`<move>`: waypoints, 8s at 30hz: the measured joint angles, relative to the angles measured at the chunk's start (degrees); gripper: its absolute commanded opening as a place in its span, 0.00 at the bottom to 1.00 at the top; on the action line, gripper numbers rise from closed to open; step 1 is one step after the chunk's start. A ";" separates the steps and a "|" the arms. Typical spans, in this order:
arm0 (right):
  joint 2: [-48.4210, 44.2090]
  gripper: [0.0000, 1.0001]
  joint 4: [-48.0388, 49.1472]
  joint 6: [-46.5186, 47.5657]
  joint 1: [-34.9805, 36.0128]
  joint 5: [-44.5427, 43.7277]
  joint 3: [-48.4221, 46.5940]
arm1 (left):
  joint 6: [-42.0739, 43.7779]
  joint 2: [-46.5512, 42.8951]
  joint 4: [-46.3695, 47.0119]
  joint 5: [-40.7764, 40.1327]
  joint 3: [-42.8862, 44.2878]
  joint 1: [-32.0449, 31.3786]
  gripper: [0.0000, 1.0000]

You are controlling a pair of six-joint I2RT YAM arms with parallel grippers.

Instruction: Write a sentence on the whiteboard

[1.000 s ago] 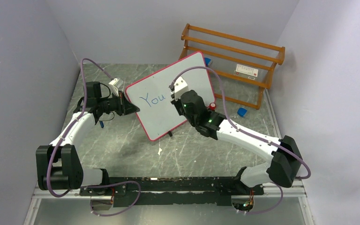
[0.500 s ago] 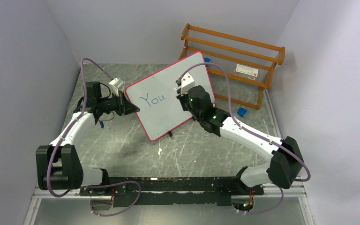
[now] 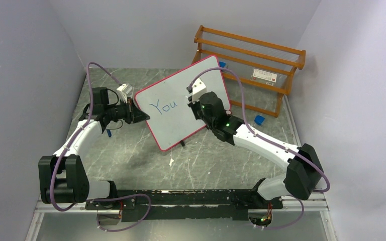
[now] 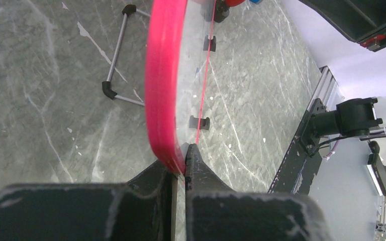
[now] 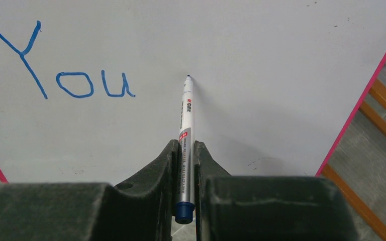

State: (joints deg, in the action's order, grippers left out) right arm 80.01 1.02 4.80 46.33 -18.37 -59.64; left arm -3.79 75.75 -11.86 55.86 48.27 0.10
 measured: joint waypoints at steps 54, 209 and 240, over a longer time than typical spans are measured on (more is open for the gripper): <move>0.59 0.00 -0.85 0.61 1.01 2.12 0.55 | -0.02 0.02 -0.04 -0.33 0.02 -0.02 0.05; 0.68 0.00 5.99 4.35 0.15 0.55 5.57 | 5.49 2.05 -11.54 -2.73 6.43 3.10 0.05; 2.45 0.00 9.92 4.57 0.17 -2.43 4.15 | 5.46 2.05 -11.50 -2.71 6.43 3.34 0.05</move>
State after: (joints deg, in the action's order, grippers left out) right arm 82.46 10.94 9.37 46.50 -20.80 -55.48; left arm 1.67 77.80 -23.35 53.15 54.70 3.44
